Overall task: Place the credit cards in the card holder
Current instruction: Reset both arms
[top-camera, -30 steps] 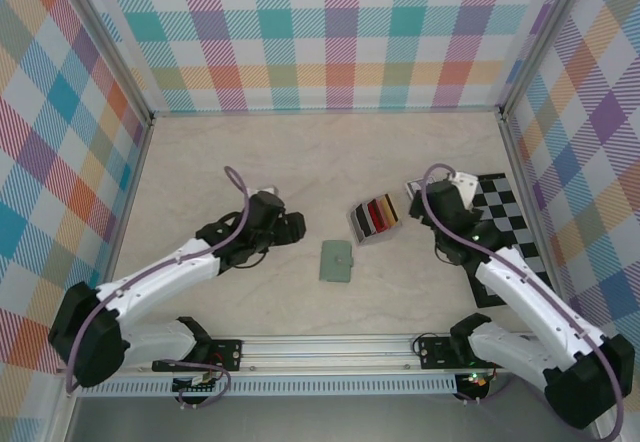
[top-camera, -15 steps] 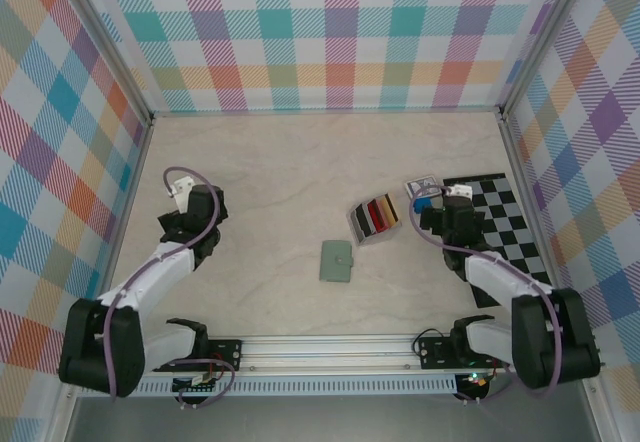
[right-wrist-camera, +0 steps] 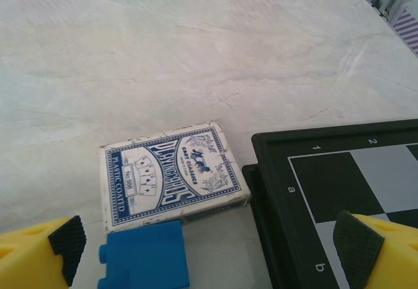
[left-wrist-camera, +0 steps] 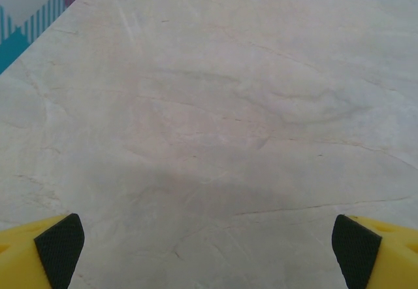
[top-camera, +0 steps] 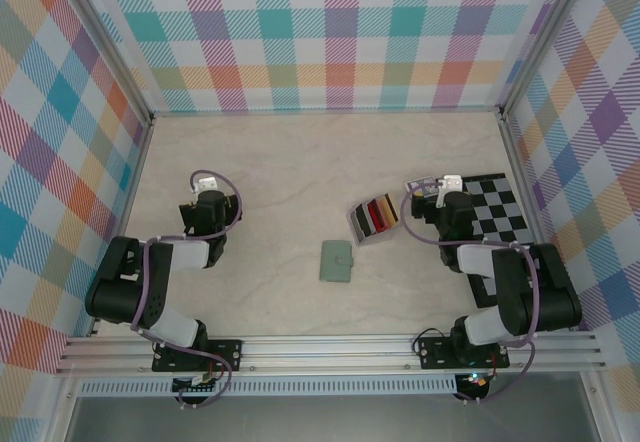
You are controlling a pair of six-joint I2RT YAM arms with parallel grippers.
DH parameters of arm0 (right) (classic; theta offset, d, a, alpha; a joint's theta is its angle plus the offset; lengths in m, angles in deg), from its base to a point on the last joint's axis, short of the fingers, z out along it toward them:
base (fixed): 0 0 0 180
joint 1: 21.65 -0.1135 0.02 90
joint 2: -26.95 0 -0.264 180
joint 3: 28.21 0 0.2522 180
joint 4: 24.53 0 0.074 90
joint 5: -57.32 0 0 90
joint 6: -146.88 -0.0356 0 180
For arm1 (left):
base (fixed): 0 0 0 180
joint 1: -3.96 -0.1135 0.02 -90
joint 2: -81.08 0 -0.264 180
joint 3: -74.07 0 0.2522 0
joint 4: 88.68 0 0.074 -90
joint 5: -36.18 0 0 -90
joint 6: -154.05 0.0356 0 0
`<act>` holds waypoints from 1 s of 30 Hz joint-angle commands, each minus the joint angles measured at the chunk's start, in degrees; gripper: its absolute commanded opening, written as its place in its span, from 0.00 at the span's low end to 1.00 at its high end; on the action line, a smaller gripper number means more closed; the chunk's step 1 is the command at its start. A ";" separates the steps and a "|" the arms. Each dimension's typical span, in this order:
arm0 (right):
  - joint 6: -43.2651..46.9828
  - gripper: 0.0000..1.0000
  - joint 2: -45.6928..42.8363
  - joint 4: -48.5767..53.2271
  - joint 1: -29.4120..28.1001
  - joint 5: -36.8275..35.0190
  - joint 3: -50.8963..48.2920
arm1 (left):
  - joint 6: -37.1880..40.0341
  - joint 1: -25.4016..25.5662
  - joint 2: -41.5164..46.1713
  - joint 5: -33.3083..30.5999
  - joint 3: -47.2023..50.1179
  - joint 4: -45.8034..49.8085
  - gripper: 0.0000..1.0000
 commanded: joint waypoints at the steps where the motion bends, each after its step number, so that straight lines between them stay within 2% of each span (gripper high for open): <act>1: 0.50 1.00 0.69 -4.03 0.95 2.34 0.93 | 2.44 -1.28 -3.64 5.19 5.61 -19.69 1.00; 3: -0.70 1.00 0.89 -3.21 2.04 3.10 1.30 | 1.42 -1.83 -2.30 5.70 2.36 -10.93 1.00; 5: -2.47 1.00 1.79 -5.29 4.12 5.79 0.04 | 1.04 -2.35 -2.11 6.30 2.43 -10.31 1.00; 6: -2.02 1.00 4.95 -11.29 4.54 6.68 -0.94 | 1.16 -2.37 -2.56 6.11 2.64 -11.92 1.00; 8: -2.93 1.00 3.64 -5.14 5.09 7.69 0.78 | 1.14 -2.30 -2.42 6.17 2.61 -11.44 1.00; 9: -2.82 1.00 4.56 -8.07 5.34 7.86 0.35 | 1.10 -2.35 -2.33 6.22 2.54 -11.01 1.00; 10: -3.14 1.00 3.69 -5.14 5.43 8.09 0.83 | 1.18 -2.37 -2.43 6.24 2.61 -11.37 1.00; 11: -2.79 1.00 4.24 -7.39 5.42 7.98 0.42 | 1.18 -2.36 -2.37 6.21 2.62 -11.19 1.00; 30: -2.91 1.00 3.88 -6.40 5.42 8.06 0.65 | 1.20 -2.34 -2.27 6.31 2.62 -11.34 1.00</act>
